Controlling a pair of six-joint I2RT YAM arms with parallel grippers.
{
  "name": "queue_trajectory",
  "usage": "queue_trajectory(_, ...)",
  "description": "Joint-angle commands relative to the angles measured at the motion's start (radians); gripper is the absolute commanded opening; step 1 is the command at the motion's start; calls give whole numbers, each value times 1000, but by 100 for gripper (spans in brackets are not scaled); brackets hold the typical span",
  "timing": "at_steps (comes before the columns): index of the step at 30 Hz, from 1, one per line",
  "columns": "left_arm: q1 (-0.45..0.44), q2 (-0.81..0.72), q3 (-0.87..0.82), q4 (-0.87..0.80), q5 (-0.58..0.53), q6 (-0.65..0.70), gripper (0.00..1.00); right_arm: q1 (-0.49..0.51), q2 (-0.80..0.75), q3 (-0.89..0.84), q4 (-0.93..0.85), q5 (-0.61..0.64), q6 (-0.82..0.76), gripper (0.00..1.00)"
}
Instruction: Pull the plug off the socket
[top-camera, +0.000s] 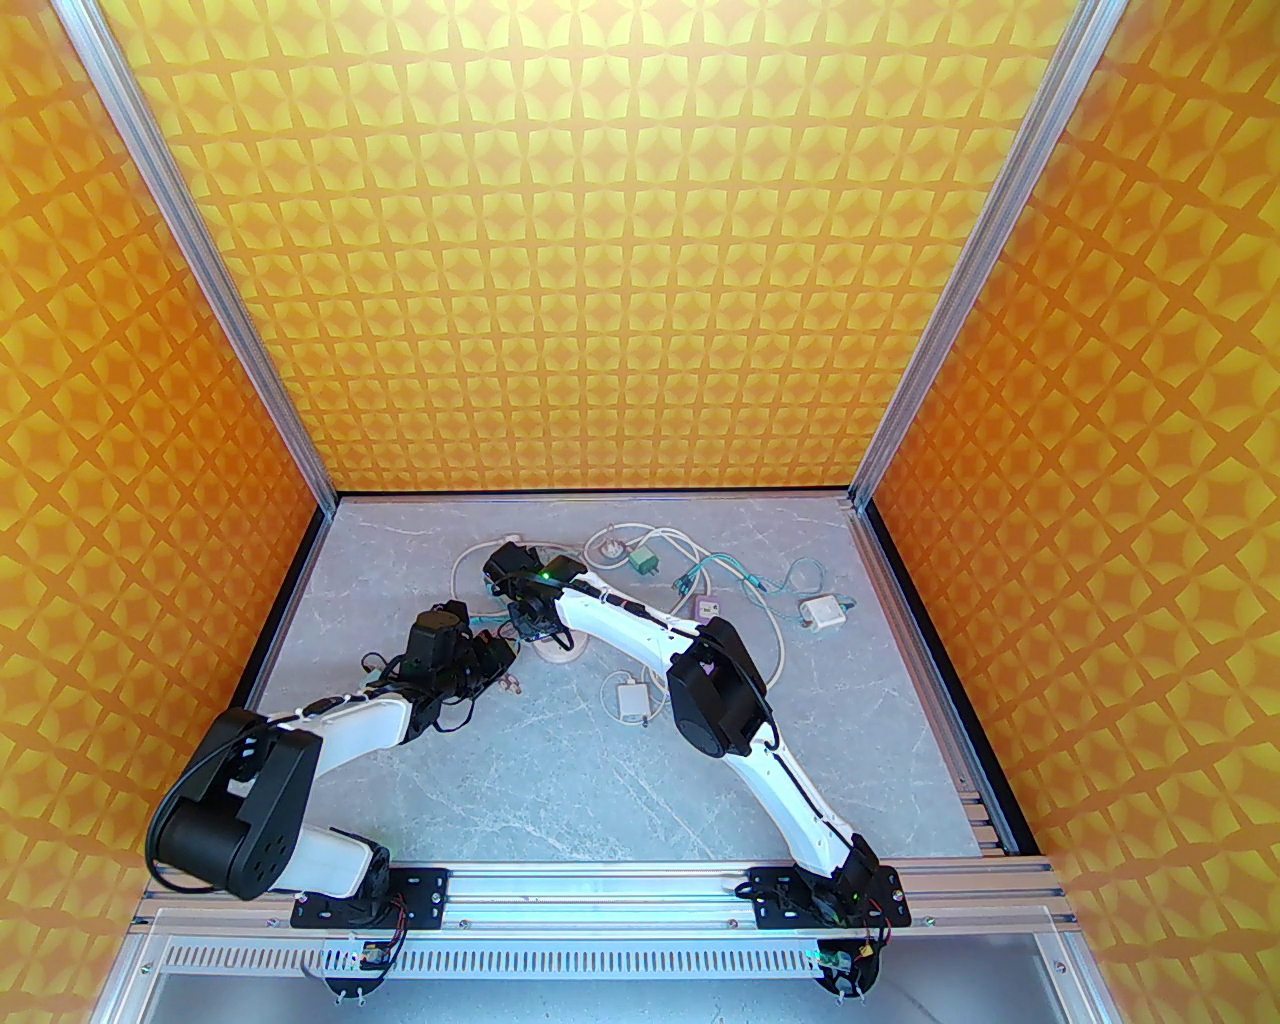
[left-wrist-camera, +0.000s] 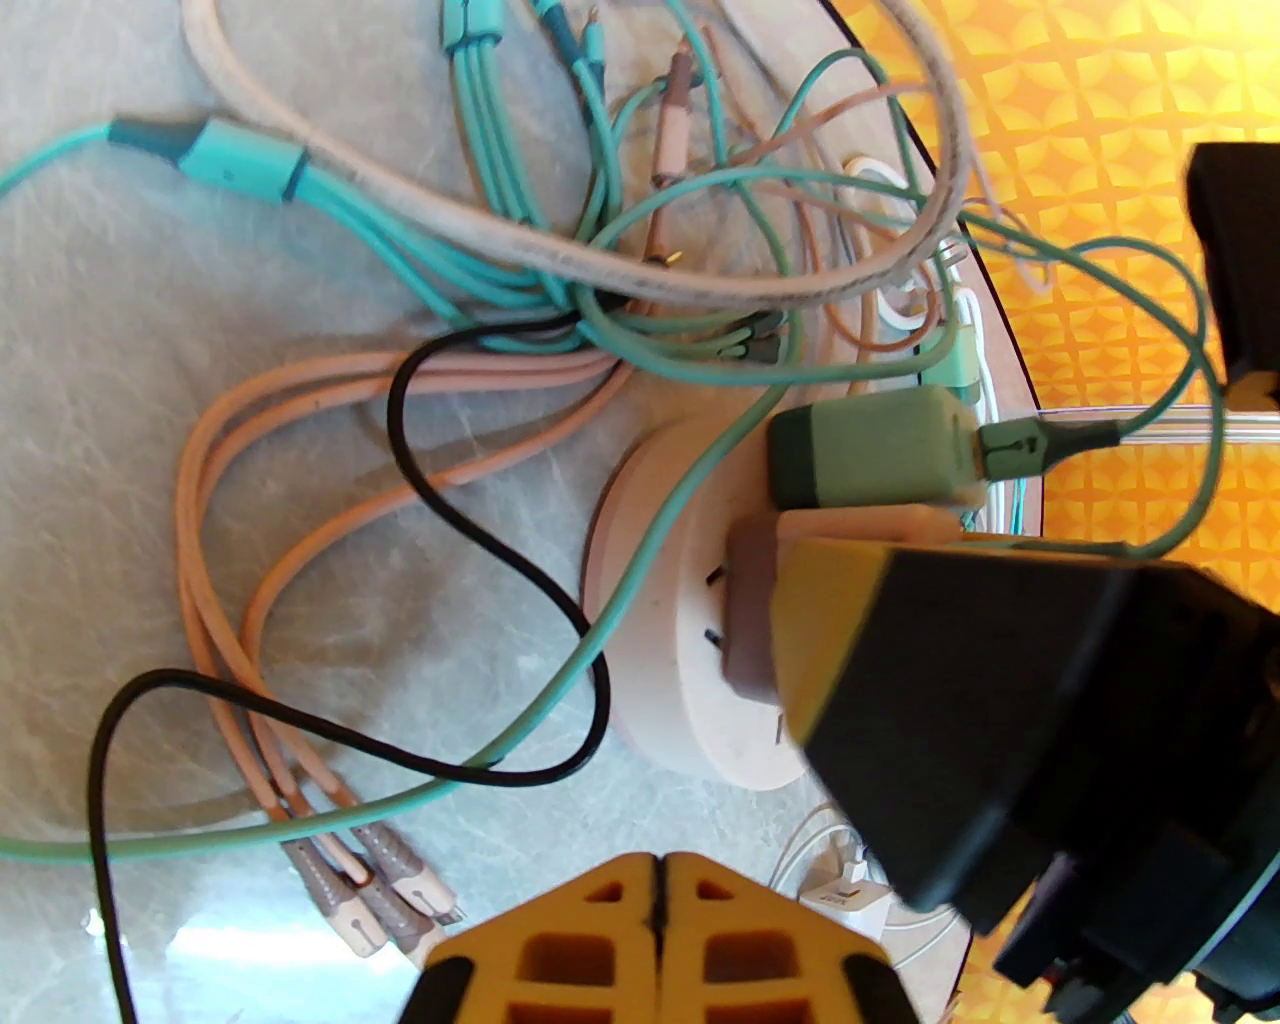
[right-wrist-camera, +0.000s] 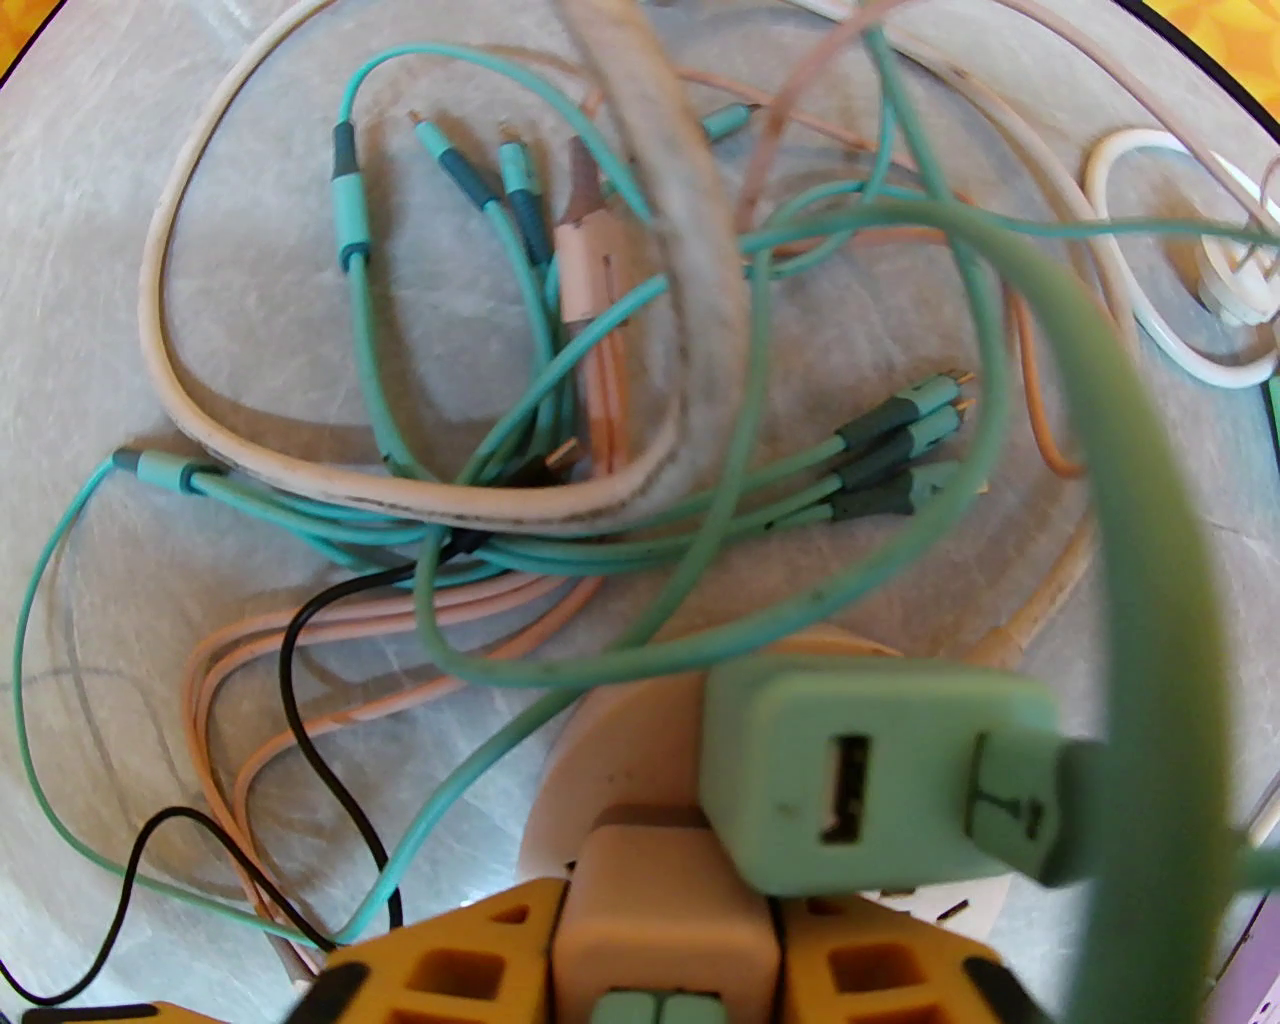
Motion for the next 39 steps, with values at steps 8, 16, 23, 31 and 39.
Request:
queue_trajectory(8,-27,81,48,115,48,-88,0,-6,-138,-174,94,-30,21,28)
queue_trajectory(16,-45,121,43,179,48,-130,0,-17,-154,-197,115,-74,44,27)
queue_trajectory(23,-45,167,30,210,58,-112,26,-34,-181,-242,153,-133,63,27)
queue_trajectory(31,-47,250,-7,391,113,-132,41,-53,-205,-287,194,-190,81,27)
queue_trajectory(39,-51,344,-16,491,137,-153,45,-53,-198,-291,199,-198,81,27)
